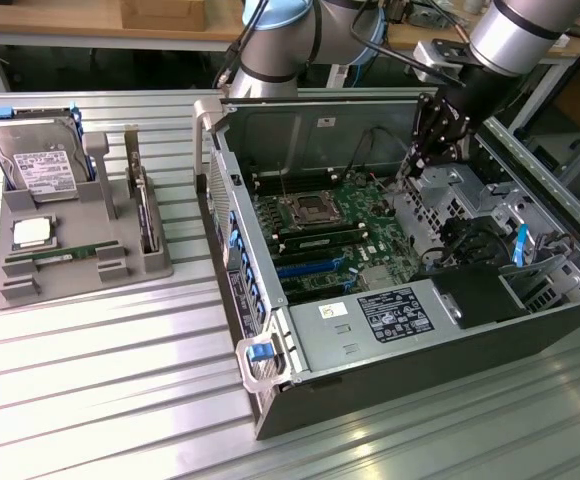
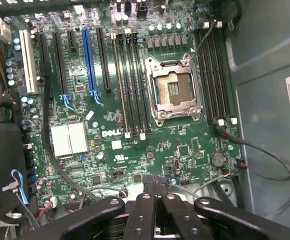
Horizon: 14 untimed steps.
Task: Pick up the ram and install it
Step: 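Press down the ram until it locks into place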
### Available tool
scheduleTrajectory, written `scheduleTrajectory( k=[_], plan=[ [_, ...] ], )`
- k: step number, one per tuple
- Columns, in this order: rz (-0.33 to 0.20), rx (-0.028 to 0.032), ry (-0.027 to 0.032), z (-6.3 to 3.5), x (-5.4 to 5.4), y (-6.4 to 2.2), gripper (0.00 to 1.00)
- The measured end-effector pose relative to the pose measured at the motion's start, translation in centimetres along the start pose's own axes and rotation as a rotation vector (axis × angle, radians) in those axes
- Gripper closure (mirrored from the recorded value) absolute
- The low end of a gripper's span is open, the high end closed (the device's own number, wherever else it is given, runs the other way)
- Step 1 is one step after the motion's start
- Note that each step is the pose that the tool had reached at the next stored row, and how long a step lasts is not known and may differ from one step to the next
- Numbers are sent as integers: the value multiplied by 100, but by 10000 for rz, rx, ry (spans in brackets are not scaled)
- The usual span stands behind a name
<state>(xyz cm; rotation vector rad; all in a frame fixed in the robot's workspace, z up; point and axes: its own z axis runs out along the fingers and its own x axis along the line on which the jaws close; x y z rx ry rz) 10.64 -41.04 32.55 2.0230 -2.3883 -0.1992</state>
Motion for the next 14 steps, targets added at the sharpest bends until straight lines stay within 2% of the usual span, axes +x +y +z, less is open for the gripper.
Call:
scheduleTrajectory(
  k=[2, 5, 10, 14],
  plan=[
    [631, 66, 46, 14, 1, -1, 90],
    [1523, 147, 33, 34, 3, -3, 90],
    [2616, 240, -1, 42, 3, -4, 90],
    [3341, 311, 3, 42, 3, -4, 90]
  ],
)
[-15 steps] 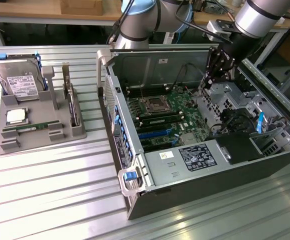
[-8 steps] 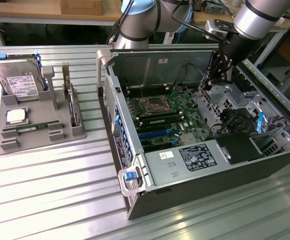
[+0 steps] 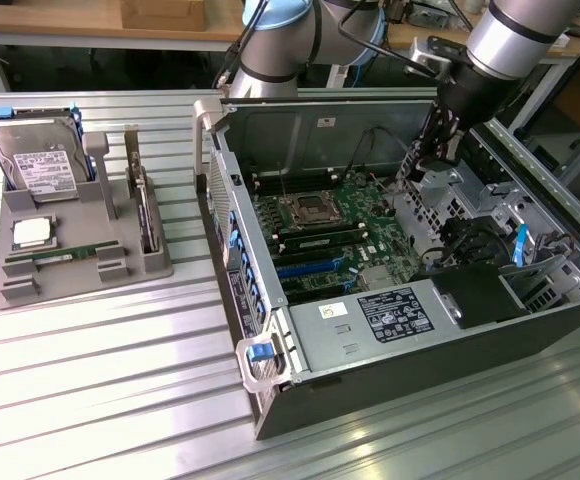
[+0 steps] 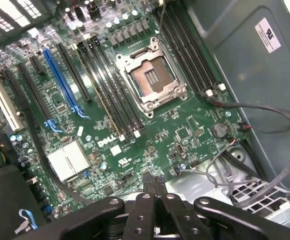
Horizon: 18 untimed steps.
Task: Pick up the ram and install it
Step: 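Press down the ram until it locks into place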
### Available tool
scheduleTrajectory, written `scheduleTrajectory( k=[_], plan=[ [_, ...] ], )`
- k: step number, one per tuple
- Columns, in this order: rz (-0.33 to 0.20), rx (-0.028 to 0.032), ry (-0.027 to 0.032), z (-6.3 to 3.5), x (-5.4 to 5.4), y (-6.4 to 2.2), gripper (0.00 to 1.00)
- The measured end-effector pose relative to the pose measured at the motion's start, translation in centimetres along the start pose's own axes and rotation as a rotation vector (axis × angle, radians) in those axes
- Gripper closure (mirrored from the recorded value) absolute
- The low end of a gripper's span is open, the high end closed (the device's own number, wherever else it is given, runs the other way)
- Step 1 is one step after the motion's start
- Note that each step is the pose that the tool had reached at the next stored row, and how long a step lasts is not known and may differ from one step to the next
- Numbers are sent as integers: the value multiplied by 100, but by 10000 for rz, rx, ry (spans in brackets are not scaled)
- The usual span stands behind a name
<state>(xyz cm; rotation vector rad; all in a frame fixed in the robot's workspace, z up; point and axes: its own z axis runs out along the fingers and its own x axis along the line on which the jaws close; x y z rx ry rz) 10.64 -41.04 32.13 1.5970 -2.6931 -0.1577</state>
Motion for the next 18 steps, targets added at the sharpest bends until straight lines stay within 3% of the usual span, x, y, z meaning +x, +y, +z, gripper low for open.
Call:
scheduleTrajectory(
  k=[7, 16, 18],
  plan=[
    [957, 163, 132, 0, 0, 0, 90],
    [2556, 564, 558, 0, 0, 0, 90],
    [2748, 606, 602, 0, 0, 0, 90]
  ],
)
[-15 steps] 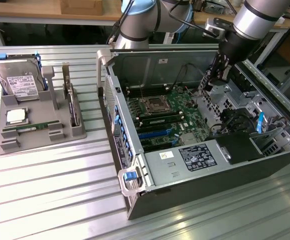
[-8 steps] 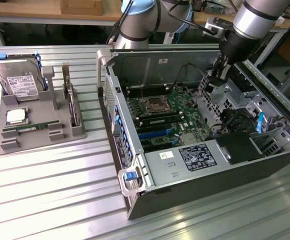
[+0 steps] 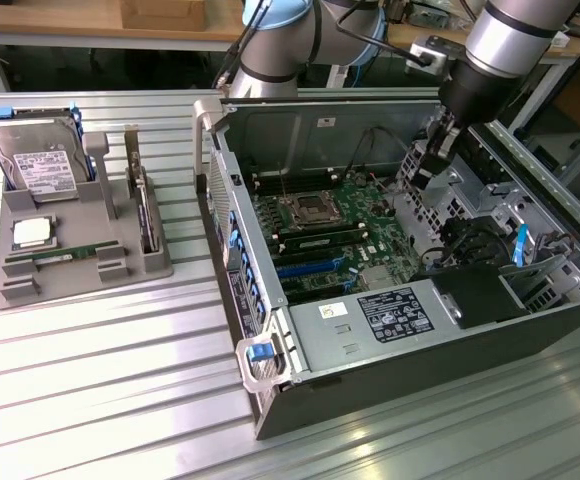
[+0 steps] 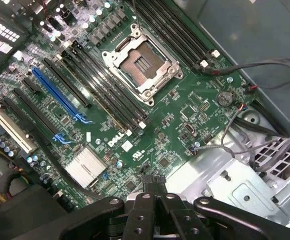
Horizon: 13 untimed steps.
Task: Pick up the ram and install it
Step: 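Press down the ram until it locks into place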
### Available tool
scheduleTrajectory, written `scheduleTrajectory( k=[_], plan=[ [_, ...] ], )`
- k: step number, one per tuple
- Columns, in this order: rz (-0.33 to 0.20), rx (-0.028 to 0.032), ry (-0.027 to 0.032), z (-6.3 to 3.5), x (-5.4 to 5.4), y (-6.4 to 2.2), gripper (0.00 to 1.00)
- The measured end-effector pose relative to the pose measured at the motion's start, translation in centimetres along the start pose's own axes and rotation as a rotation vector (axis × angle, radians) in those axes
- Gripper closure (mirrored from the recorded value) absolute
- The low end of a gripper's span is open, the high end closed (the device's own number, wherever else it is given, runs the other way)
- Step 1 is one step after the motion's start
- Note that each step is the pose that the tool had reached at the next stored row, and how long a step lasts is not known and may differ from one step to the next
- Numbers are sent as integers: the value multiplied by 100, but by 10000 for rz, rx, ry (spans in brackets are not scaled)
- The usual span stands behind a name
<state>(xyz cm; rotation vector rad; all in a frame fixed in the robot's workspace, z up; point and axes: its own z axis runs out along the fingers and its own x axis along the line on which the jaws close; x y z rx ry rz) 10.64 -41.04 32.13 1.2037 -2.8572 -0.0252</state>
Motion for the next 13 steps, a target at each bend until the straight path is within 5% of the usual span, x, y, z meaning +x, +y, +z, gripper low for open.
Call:
scheduleTrajectory(
  k=[5, 13],
  plan=[
    [1128, 121, 129, 0, 0, 0, 90],
    [3333, 213, 244, 0, 0, 0, 90]
  ],
)
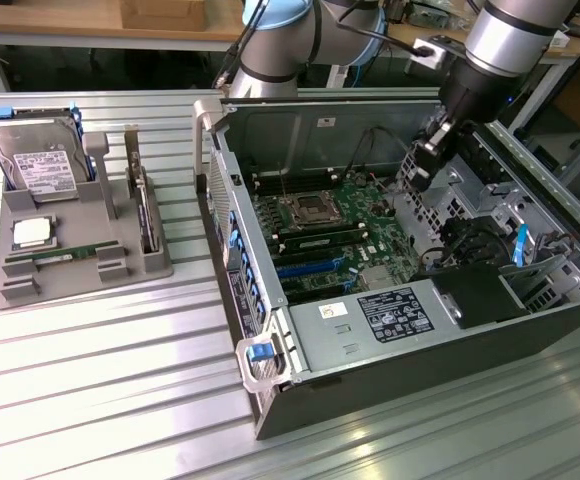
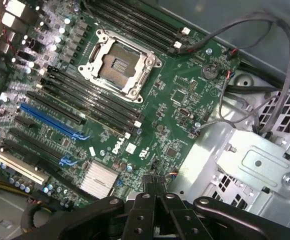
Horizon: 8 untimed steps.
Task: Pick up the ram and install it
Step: 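Press down the ram until it locks into place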
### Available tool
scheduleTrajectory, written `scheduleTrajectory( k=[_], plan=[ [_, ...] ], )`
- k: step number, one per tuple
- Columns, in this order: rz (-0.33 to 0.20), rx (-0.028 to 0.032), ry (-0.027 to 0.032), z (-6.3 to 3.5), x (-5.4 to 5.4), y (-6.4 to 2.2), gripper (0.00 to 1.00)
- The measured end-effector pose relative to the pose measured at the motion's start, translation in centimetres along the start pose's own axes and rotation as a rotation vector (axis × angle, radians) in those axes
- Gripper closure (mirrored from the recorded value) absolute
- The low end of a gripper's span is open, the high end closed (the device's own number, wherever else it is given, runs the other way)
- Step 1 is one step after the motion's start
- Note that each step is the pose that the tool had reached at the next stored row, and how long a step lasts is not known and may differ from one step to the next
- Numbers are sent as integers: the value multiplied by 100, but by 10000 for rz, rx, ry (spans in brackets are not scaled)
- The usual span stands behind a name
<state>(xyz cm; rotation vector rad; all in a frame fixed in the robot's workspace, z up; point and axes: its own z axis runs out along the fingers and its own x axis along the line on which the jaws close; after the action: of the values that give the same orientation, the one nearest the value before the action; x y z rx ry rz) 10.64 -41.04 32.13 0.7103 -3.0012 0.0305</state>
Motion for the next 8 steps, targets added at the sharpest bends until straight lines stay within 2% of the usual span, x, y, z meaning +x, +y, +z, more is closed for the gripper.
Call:
scheduleTrajectory(
  k=[8],
  plan=[
    [2368, 39, 106, 0, 0, 0, 90]
  ],
)
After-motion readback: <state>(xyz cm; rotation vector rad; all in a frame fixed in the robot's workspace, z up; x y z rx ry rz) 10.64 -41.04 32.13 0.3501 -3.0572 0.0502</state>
